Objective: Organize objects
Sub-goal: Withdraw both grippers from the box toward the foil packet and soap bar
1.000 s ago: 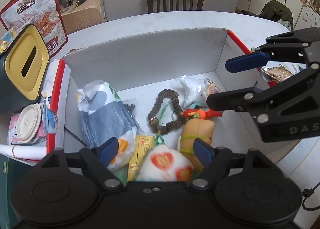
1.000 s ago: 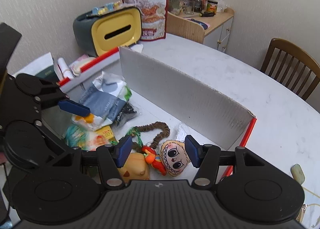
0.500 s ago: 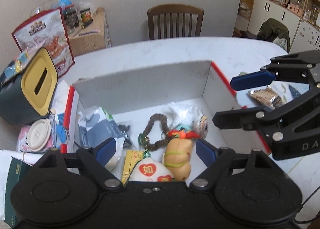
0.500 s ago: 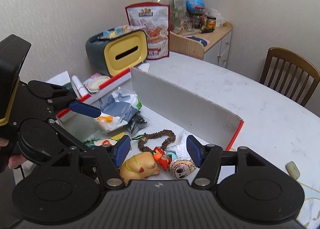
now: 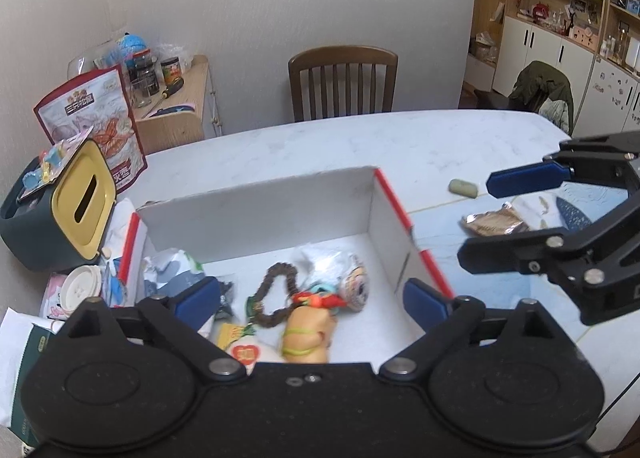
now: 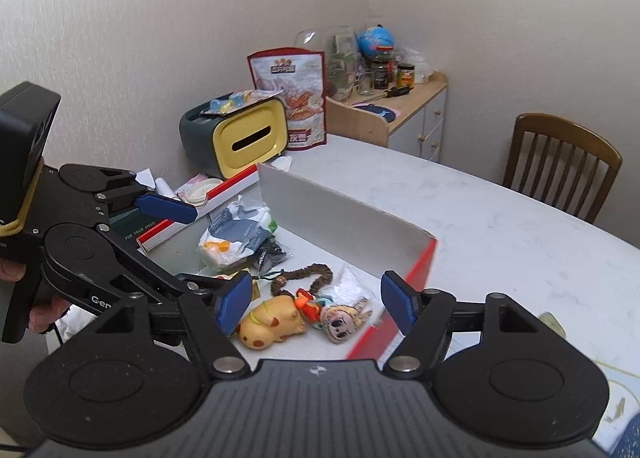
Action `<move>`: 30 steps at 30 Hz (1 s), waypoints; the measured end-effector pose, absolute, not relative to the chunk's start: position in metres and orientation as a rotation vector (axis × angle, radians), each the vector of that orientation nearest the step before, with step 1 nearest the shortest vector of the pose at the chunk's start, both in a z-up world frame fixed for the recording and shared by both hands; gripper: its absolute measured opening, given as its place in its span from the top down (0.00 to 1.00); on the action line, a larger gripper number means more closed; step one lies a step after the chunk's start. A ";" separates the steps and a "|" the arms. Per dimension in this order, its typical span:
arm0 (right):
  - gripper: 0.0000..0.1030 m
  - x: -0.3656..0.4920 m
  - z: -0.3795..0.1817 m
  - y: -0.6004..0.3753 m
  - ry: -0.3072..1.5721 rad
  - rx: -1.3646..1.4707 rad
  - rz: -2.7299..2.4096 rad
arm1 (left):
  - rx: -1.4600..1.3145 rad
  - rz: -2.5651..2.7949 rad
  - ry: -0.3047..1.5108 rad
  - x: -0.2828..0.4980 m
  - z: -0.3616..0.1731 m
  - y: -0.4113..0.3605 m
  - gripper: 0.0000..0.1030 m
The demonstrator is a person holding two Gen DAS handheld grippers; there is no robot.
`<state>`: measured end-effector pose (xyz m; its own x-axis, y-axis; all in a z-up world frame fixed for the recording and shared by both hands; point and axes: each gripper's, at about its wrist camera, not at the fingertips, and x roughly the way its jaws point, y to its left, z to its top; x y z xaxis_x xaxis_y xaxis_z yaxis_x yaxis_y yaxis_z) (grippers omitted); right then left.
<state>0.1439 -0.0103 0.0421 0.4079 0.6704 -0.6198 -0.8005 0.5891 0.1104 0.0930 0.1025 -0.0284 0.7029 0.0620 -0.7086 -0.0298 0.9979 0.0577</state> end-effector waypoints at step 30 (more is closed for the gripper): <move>0.19 0.182 0.017 -0.203 0.698 -0.183 0.752 | 0.037 -0.028 0.793 0.147 -0.053 -0.050 0.00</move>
